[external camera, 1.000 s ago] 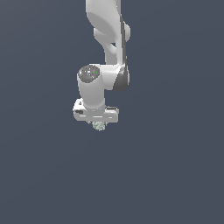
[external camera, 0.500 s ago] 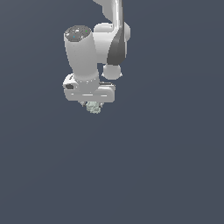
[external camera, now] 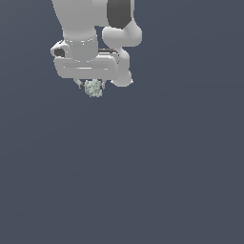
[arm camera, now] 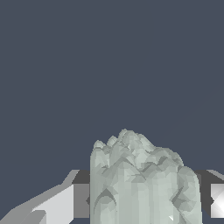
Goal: Pick up the object and move it to a goal position.
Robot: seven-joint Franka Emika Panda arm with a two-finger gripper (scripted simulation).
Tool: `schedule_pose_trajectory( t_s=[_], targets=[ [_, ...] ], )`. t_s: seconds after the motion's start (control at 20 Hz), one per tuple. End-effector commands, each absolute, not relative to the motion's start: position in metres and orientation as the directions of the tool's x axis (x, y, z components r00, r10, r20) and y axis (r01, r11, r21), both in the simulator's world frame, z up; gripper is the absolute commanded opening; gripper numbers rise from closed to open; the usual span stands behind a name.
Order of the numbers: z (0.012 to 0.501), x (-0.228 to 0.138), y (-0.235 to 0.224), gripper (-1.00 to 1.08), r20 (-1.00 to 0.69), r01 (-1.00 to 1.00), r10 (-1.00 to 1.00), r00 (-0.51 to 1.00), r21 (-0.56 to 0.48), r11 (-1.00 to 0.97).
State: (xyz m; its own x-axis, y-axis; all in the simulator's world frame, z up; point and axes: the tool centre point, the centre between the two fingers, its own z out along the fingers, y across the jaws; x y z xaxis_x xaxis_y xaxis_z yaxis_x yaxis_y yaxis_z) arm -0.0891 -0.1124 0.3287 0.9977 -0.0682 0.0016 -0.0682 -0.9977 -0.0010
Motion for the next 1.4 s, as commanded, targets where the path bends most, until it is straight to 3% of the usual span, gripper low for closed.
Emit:
schedule_pose_trajectory(
  t_s=[0.0, 0.65, 1.35],
  targets=[
    [0.356, -0.1, -0.118, -1.0, 0.001, -0.068, -0.068, 0.998, -0.001, -0.998],
    [0.462, -0.135, -0.14, -1.0, 0.0, -0.068, -0.068, 0.998, -0.001, -0.998],
    [0.483, -0.139, -0.145, -1.0, 0.0, -0.068, -0.068, 0.998, 0.0, -0.998]
  ],
)
